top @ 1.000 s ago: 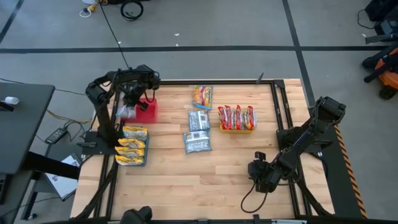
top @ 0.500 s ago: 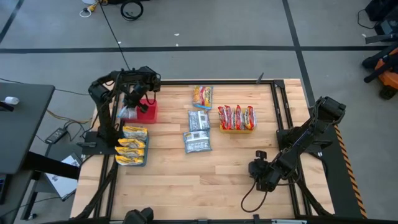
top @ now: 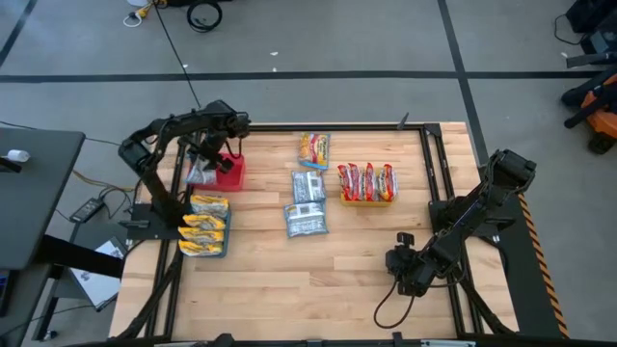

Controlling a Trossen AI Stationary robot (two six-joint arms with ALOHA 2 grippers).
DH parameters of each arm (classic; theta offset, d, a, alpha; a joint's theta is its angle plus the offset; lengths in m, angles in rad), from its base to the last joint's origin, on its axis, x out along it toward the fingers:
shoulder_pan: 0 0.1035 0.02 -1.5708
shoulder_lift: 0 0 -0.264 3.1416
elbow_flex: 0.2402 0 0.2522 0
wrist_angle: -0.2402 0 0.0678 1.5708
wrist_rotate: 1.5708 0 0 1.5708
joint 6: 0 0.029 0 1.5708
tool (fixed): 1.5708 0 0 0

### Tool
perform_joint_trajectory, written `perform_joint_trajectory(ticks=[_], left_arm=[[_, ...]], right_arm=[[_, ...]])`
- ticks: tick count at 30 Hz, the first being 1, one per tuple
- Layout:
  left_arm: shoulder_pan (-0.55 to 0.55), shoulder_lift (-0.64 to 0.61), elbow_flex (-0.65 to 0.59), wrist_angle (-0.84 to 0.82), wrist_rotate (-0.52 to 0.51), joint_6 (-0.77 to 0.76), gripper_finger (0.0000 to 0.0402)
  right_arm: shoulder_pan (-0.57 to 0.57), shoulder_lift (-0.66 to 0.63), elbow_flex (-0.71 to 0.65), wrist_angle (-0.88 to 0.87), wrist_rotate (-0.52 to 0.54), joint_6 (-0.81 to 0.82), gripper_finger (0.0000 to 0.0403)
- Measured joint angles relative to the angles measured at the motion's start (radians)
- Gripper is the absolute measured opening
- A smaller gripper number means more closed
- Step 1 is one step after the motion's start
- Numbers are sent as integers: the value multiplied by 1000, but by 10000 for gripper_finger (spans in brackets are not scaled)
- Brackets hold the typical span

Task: Sort Maruchan noodles
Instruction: Put the blue noodle pack into the red bin

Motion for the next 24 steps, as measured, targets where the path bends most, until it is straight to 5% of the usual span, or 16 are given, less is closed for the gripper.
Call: perform_joint_trajectory(ticks=[3, 8, 15, 24], left_arm=[[-20, -71, 0, 15, -41, -97, 184], [-87, -130, 0, 178, -288, -272, 172], [-123, -119, -108, 467, -313, -312, 119], [-172, -121, -330, 550, -316, -389, 26]], right_arm=[[0, 0, 0, 1, 0, 0, 192], [0, 0, 0, 10, 11, 10, 192], [18, 0, 0, 23, 9, 31, 192], [61, 0, 0, 19, 2, 50, 192]])
